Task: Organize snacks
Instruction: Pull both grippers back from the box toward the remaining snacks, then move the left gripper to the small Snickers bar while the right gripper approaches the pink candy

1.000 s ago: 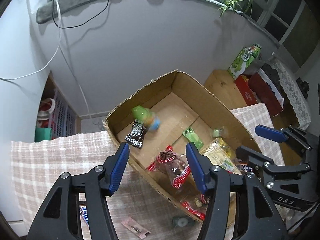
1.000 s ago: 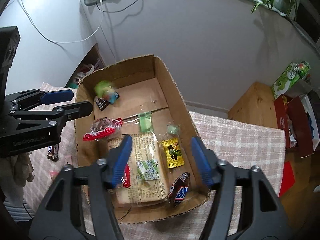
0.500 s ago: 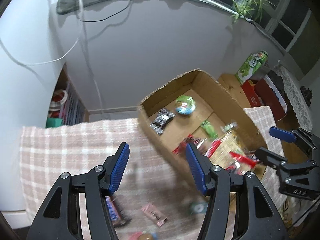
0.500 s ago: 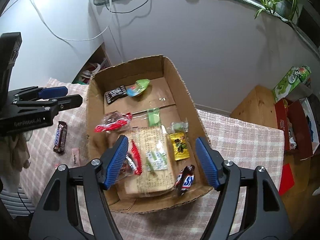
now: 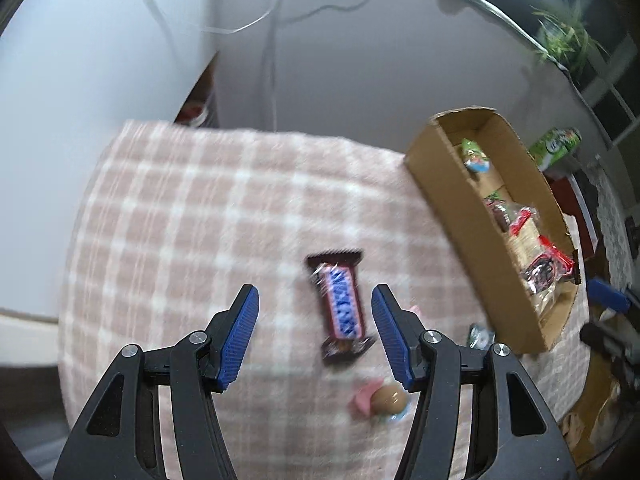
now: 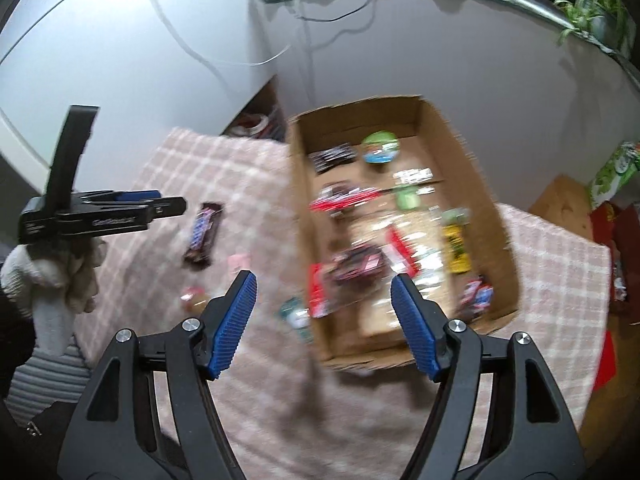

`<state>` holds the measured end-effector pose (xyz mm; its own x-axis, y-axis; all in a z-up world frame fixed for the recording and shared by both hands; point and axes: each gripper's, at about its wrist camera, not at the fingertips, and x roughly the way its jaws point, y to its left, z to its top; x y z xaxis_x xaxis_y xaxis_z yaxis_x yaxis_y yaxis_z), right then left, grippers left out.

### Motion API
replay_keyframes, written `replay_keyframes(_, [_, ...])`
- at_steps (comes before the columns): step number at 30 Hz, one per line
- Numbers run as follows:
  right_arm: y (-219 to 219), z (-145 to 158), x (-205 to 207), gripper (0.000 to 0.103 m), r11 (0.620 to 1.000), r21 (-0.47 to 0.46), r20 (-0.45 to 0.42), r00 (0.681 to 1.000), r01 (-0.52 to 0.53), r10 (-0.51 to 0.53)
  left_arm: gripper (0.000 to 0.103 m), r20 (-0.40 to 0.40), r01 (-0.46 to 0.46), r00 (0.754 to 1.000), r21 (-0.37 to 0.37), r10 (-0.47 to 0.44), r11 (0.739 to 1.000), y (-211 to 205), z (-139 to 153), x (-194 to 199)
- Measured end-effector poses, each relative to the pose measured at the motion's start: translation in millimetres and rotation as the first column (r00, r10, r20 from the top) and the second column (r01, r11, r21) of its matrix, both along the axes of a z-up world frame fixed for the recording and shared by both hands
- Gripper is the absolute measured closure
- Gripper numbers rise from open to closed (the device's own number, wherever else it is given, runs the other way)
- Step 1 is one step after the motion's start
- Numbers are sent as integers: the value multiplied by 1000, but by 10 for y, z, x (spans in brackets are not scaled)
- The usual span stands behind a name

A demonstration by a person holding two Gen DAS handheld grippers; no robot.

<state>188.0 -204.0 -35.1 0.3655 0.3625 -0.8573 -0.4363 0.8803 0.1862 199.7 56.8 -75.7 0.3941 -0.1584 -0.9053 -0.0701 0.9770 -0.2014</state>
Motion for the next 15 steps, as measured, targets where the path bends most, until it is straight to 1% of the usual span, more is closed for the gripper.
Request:
replay_keyframes(4, [296, -110, -147, 31, 998, -5, -18, 998, -63, 63, 45, -8, -26, 1000, -21, 25, 999, 66, -67, -95])
replay_keyframes(7, [457, -205, -188, 31, 996, -7, -44, 995, -93, 93, 45, -9, -23, 1000, -37, 23, 999, 56, -95, -108])
replay_keyframes(10, [610, -306, -182, 31, 993, -27, -53, 992, -115, 113, 46, -6, -20, 1000, -51, 20, 998, 15, -117, -100])
replay_keyframes(13, [747, -417, -151, 40, 990, -48, -73, 989, -131, 127, 47, -7, -12, 1000, -63, 12, 998, -29, -143, -79])
replay_keyframes(15, [814, -479, -128, 50, 989, -55, -90, 987, -138, 132, 47, -10, -7, 1000, -74, 7, 997, -54, -175, -66])
